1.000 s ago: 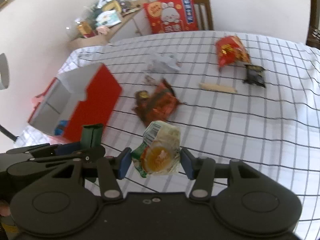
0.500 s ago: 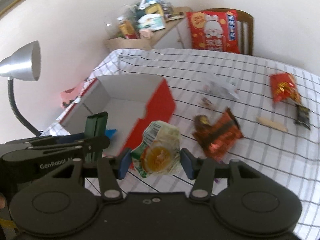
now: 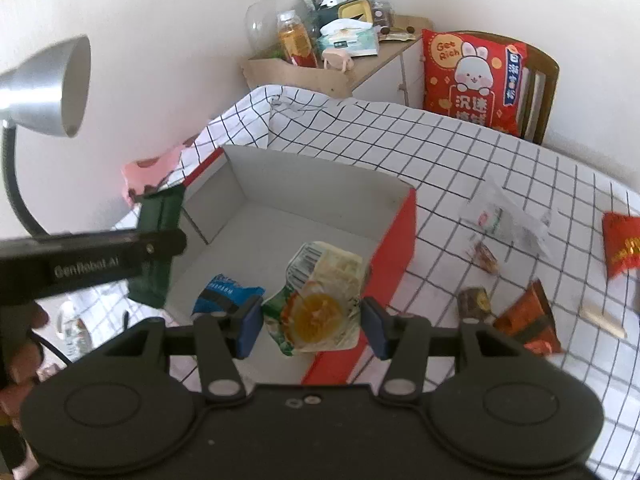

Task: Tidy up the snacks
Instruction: 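Carry the green bar and pastry into the red box and open both tools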

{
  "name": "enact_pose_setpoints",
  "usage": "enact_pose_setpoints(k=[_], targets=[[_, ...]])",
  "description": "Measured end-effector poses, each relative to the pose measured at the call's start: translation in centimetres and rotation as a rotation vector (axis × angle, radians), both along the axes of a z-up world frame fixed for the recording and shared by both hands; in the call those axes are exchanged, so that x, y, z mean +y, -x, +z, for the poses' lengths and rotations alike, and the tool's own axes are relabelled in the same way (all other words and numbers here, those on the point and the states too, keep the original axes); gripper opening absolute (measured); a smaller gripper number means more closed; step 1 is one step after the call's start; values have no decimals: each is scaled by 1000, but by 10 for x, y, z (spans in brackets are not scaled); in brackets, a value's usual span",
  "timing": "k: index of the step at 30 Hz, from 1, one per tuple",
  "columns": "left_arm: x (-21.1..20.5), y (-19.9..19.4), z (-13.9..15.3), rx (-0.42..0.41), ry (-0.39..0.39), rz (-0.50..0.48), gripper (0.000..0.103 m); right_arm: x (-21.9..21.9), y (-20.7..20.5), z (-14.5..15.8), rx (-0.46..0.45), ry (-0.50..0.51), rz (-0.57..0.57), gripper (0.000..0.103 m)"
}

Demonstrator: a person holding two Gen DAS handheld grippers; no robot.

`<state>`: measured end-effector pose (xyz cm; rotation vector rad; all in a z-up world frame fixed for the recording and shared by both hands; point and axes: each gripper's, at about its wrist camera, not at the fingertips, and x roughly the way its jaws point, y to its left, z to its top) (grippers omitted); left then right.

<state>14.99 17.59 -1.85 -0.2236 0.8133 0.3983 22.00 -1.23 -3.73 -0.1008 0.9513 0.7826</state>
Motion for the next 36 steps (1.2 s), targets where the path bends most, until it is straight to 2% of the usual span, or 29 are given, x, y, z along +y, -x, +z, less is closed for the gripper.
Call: enact_pose_setpoints(k=[7, 17, 26, 33, 36], targets=[[37, -20, -18, 53, -24, 28, 44, 47, -7, -20, -16, 83, 49, 52], [56, -45, -55, 158, -59, 23, 44, 92, -8, -56, -17, 180, 116, 53], [55, -59, -85, 258, -45, -6, 44, 108, -4, -72, -25, 236, 168, 54], [50, -61, -92, 274, -24, -13, 44, 109, -4, -72, -17, 242, 172, 53], [50, -60, -92, 274, -14, -10, 49, 107, -4, -67, -13, 222, 162, 56]])
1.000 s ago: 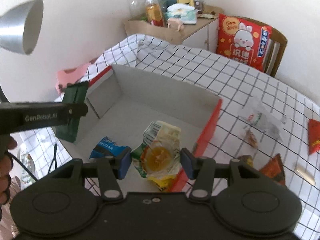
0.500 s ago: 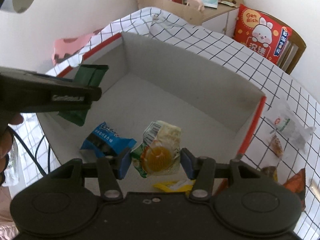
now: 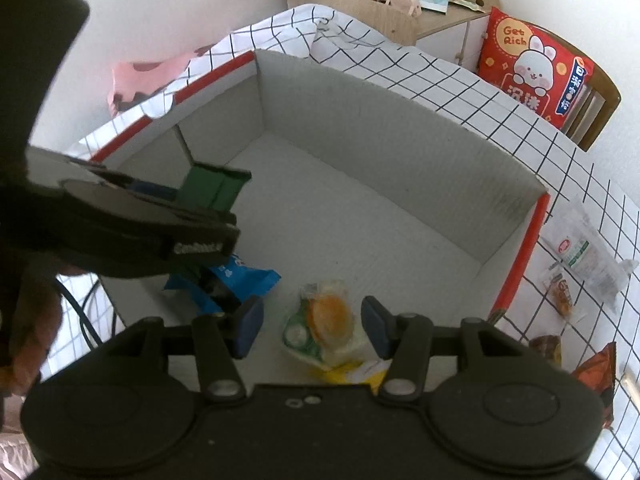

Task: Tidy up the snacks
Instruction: 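Carry the green bar and pastry into the red box and open both tools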

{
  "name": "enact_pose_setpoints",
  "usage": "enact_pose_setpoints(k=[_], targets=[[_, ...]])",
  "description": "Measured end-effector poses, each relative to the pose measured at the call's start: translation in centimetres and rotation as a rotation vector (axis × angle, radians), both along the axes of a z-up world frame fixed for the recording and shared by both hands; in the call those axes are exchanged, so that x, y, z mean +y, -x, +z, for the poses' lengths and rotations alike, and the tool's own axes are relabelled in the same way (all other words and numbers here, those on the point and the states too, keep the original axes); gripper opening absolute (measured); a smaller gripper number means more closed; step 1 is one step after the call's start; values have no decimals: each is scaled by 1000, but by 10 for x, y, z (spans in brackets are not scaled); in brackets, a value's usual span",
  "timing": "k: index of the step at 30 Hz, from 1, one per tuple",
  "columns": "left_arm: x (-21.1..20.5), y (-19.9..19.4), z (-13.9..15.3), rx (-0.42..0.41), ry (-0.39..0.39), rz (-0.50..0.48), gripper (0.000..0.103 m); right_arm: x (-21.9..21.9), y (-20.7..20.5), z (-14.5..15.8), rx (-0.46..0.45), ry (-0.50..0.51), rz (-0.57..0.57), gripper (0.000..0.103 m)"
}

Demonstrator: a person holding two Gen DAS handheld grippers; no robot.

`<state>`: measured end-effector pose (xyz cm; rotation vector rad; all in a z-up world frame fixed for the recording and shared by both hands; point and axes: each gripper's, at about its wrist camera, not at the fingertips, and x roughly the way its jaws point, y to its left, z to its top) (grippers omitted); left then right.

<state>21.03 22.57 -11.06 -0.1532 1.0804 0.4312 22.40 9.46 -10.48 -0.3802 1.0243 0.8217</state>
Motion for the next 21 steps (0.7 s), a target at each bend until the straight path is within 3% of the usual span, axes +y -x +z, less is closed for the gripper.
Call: enact_pose_setpoints(k=[3, 6, 13, 21], targets=[[1, 2, 2, -13, 5, 14, 56, -4, 1, 5, -2, -18, -10, 64], [0, 5, 5, -25, 12, 19, 59, -10, 2, 10, -1, -32, -22, 65], [-8, 16, 20, -79, 10, 15, 74, -25, 7, 30, -4, -95, -47, 79], [-17, 38, 42, -165, 47, 16, 82, -55, 19, 59, -6, -158, -61, 90]])
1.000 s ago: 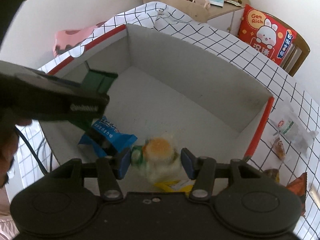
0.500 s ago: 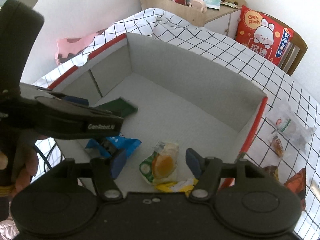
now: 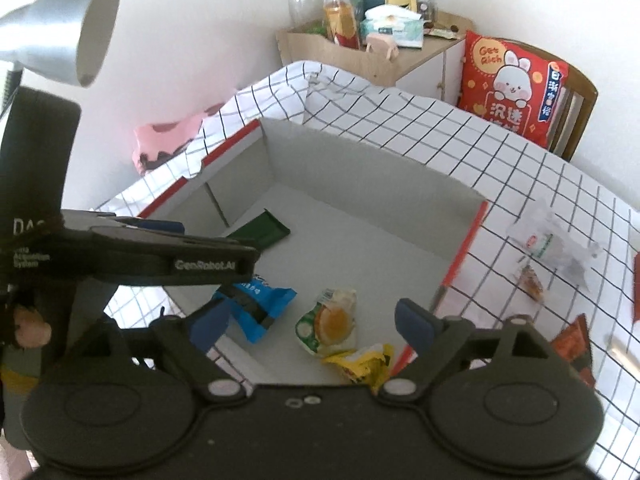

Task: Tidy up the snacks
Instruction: 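Carry the green bar and pastry into the red box and open both tools, then withdraw both tools from the box toward the remaining snacks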

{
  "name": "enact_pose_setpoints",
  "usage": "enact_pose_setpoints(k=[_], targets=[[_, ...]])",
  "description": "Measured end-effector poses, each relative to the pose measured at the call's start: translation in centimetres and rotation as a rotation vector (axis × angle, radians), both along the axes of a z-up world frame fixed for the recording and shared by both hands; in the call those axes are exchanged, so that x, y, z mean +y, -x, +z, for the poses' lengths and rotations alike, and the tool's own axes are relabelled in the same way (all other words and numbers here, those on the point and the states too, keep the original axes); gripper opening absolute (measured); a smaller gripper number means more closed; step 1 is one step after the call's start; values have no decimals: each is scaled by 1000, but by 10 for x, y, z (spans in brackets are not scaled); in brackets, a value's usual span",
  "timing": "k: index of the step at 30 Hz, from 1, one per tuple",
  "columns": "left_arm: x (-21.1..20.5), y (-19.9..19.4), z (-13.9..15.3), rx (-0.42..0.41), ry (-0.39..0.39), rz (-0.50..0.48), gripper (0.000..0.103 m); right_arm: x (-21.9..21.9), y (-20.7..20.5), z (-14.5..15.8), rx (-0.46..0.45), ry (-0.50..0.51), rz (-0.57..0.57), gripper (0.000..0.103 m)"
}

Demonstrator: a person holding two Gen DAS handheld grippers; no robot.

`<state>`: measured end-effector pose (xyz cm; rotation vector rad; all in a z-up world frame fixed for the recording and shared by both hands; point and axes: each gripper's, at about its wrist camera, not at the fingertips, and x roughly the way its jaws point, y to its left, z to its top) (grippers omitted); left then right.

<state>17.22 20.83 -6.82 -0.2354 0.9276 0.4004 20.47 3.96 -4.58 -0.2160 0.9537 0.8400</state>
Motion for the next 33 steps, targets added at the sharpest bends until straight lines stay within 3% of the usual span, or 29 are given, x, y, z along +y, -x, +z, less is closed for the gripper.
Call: enact_pose_setpoints(k=[10, 19, 23, 33], targets=[[-35, 24, 29, -74, 27, -45, 86, -55, 13, 24, 4, -92, -56, 100], [-83, 34, 47, -130, 87, -142, 90, -135, 19, 29, 4, -151, -179, 103], [-112, 32, 47, -146, 116, -210, 101, -177, 21, 21, 11, -146, -244, 103], [-191, 13, 20, -102, 104, -330, 102, -261, 11, -14, -16, -24, -400, 103]])
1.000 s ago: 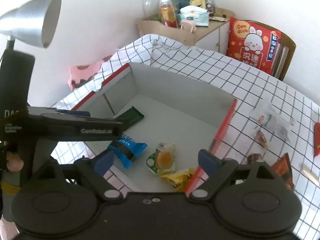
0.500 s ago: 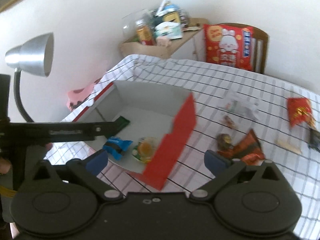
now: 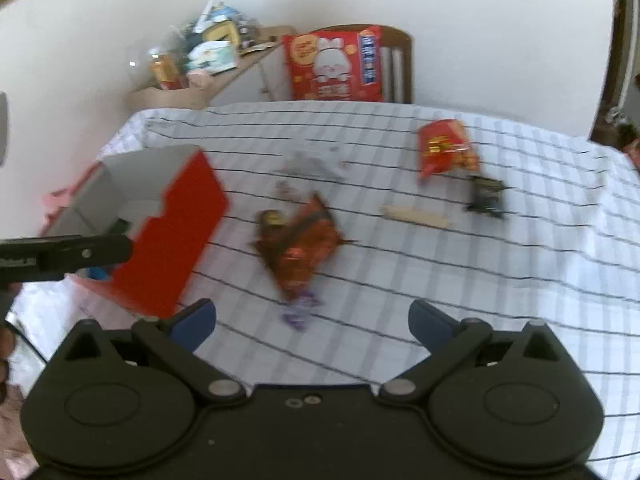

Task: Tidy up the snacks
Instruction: 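Withdraw both tools from the box toward the remaining snacks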

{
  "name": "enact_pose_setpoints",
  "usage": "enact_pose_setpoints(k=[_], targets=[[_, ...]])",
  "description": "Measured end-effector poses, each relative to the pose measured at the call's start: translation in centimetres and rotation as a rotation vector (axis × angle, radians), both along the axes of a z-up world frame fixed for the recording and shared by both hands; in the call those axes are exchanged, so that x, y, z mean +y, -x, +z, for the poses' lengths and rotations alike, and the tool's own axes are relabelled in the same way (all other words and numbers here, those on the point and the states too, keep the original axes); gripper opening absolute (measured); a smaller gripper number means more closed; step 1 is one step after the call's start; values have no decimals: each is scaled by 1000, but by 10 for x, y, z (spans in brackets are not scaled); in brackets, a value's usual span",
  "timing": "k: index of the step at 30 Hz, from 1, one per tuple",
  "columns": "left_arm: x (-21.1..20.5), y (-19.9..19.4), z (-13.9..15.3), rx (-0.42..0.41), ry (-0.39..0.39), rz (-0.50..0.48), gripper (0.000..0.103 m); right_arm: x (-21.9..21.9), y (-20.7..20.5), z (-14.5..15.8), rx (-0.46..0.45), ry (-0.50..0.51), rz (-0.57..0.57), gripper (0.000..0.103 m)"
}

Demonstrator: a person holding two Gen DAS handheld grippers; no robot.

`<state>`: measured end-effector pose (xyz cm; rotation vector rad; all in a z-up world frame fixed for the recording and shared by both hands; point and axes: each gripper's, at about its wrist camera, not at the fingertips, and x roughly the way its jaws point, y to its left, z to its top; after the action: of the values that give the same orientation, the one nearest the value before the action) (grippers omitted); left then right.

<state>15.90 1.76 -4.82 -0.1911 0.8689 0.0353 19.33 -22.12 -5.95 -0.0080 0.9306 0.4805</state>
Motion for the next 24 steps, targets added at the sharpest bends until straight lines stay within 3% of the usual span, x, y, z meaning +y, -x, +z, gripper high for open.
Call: enact_pose_setpoints(k=[5, 16, 19, 24], targets=[[-28, -11, -17, 35, -33, -16, 102, -21, -8, -11, -47, 85, -4, 103], [-68, -29, -46, 75, -69, -17, 101, -48, -45, -27, -39, 115, -13, 101], [-78, -34, -53, 82, -81, -10, 101, -49, -62, -33, -15, 110, 14, 98], [-88, -42, -64, 93, -88, 4, 101, -45, -84, -38, -58, 159, 73, 95]])
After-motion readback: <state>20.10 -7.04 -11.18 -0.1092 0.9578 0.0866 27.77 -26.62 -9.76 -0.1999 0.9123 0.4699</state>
